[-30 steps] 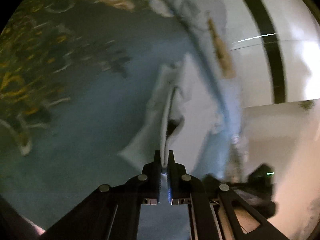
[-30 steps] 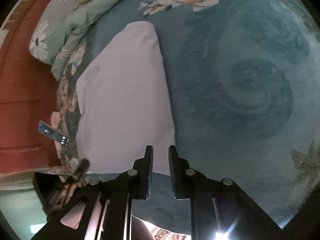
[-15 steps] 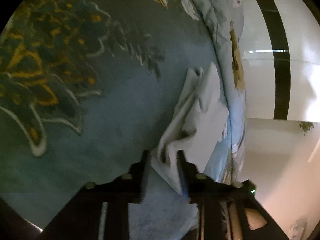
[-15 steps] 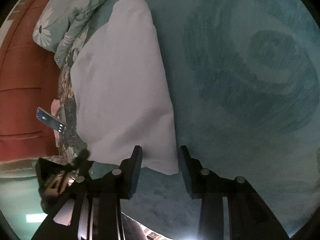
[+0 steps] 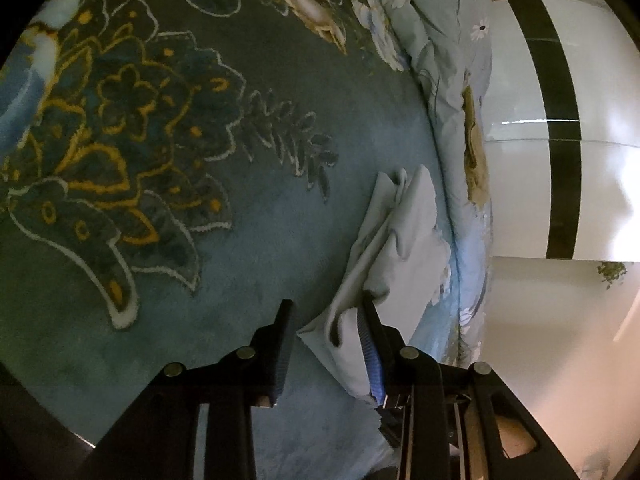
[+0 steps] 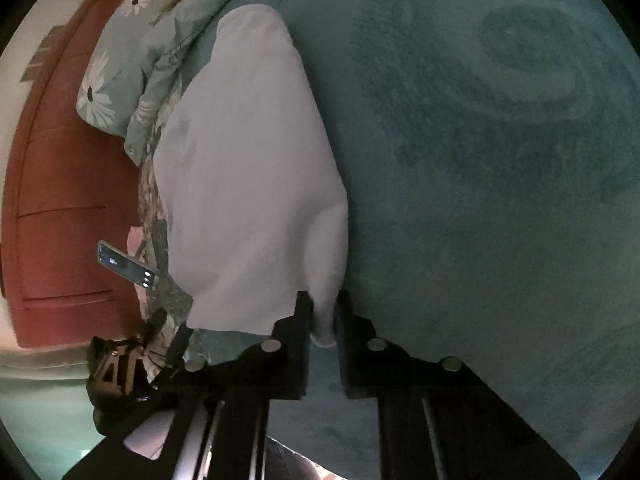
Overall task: Fold clothes
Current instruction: 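Grasp the folded shirt with both grippers and lift it off the bedspread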
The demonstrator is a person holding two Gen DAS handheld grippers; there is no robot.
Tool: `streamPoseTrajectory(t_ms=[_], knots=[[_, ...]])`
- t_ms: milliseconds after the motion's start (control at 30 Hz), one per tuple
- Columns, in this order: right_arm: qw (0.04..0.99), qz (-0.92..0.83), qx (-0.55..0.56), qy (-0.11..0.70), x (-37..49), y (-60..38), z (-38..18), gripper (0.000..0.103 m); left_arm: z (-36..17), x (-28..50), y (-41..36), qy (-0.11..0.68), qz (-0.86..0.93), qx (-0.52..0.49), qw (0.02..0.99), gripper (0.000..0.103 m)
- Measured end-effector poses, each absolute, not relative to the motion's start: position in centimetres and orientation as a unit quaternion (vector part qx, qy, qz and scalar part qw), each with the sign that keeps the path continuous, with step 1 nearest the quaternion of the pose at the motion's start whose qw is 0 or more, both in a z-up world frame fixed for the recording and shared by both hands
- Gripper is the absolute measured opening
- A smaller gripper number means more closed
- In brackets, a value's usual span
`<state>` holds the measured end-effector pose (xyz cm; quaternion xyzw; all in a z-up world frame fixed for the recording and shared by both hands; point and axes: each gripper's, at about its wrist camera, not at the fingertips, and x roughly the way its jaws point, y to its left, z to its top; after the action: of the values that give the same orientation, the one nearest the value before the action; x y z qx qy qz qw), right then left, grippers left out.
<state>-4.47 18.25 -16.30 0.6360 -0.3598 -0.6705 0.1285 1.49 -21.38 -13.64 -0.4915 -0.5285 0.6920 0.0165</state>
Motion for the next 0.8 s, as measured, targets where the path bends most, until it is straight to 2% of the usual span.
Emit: streamPoseTrajectory(t_ms=[133, 333, 533, 667, 800], knots=[[0.144, -0.676, 0.639, -0.337, -5.4, 19.7, -14.5, 0.009, -13.2, 0.8, -21.1, -0.520, 0.696, -0.495, 0.019, 0.035], [0.131, -0.721, 0.653, -0.188, -9.3, 25.2, -10.4, 0.008, -12.5, -0.6, -19.7, -0.500, 0.702, -0.506, 0.042, 0.035], [0.097, -0.728, 0.668, -0.121, -15.3, 30.2, -10.0, 0.008, -11.6, -4.3, -16.0, -0.470, 0.708, -0.522, 0.080, 0.038], [0.097, -0.716, 0.680, -0.123, -15.8, 31.6, -11.4, 0.008, -10.6, -8.3, -12.7, -0.428, 0.721, -0.535, 0.104, 0.049], [0.098, -0.722, 0.670, -0.141, -14.9, 32.2, -11.6, 0.011, -10.7, -11.4, -9.4, -0.382, 0.726, -0.559, 0.124, 0.050]])
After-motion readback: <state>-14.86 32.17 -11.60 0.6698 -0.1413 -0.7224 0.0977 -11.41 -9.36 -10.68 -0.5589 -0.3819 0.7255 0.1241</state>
